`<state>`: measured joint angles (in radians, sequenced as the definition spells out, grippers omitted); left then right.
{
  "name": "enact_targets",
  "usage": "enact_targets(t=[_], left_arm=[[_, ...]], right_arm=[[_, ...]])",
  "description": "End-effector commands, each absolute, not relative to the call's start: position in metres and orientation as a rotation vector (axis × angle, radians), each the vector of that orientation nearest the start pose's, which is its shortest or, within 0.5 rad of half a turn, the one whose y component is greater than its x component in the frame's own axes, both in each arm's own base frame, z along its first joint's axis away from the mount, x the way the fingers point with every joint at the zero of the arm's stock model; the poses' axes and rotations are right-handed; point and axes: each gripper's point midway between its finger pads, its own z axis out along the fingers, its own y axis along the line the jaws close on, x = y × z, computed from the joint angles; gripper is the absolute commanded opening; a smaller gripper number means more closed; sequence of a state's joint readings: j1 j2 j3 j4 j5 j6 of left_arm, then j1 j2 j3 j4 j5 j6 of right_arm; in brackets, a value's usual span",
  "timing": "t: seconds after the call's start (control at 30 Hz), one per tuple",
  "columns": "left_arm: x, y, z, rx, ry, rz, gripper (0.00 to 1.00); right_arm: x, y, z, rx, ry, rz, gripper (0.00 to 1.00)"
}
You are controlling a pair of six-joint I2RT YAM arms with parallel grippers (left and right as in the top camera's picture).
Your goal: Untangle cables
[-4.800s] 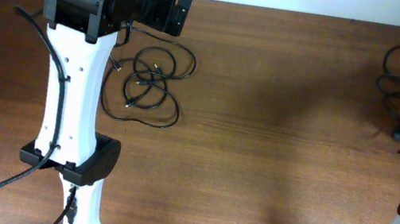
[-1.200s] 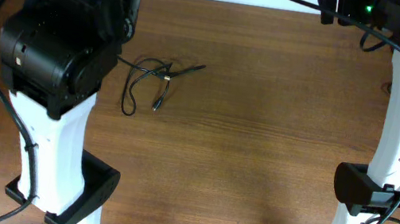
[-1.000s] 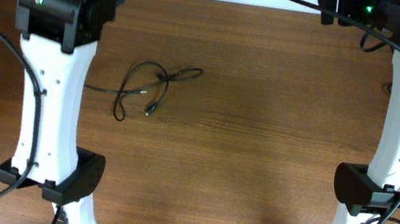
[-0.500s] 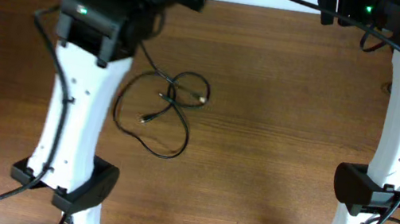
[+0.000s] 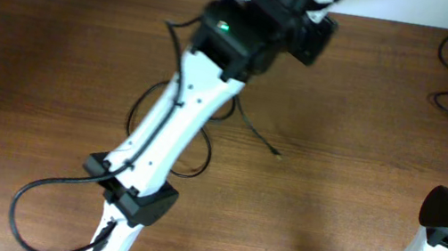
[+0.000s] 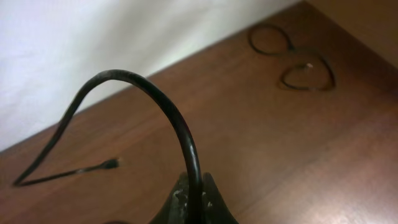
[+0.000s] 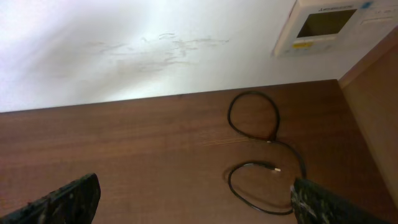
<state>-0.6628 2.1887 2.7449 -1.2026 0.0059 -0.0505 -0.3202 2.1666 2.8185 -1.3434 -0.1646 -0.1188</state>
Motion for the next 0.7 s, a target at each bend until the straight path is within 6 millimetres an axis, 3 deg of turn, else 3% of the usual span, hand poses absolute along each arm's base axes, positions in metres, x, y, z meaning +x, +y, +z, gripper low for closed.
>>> enact_targets(t=[0.0, 0.2, 0.27, 0.37, 0.43, 0.5, 0.53, 0.57, 0.6, 0.67], left_arm=[[0.412, -0.367, 0.362, 0.736, 2.109, -0.459, 0.00], [0.389, -0.397, 0.363, 0.804, 2.082, -0.502, 0.00], [0.387, -0.400, 0.362, 0.809, 2.081, -0.500, 0.99], [0.402, -0.385, 0.365, 0.763, 2.058, -0.363, 0.99], [0.431, -0.361, 0.388, 0.691, 1.941, -0.103, 0.99], [0.467, -0.321, 0.430, 0.564, 1.784, 0.183, 0.99], [0.487, -0.288, 0.453, 0.472, 1.722, 0.300, 0.99], [0.501, -0.248, 0.462, 0.403, 1.734, 0.348, 0.99], [0.501, -0.210, 0.468, 0.355, 1.768, 0.373, 0.99], [0.492, -0.157, 0.482, 0.321, 1.797, 0.348, 0.99]], right_arm=[[0.496, -0.132, 0.373, 0.140, 2.248, -0.023, 0.97], [0.495, -0.129, 0.372, 0.132, 2.256, -0.001, 0.97], [0.495, -0.124, 0.372, 0.119, 2.254, 0.026, 0.97], [0.495, -0.124, 0.372, 0.120, 2.256, 0.027, 0.97], [0.495, -0.124, 0.372, 0.119, 2.256, 0.027, 0.97], [0.495, -0.123, 0.372, 0.117, 2.256, 0.032, 0.97], [0.495, -0.122, 0.372, 0.112, 2.254, 0.042, 0.97], [0.495, -0.122, 0.372, 0.111, 2.254, 0.043, 0.97], [0.496, -0.122, 0.372, 0.110, 2.252, 0.044, 0.97], [0.497, -0.115, 0.374, 0.089, 2.244, 0.086, 0.97]])
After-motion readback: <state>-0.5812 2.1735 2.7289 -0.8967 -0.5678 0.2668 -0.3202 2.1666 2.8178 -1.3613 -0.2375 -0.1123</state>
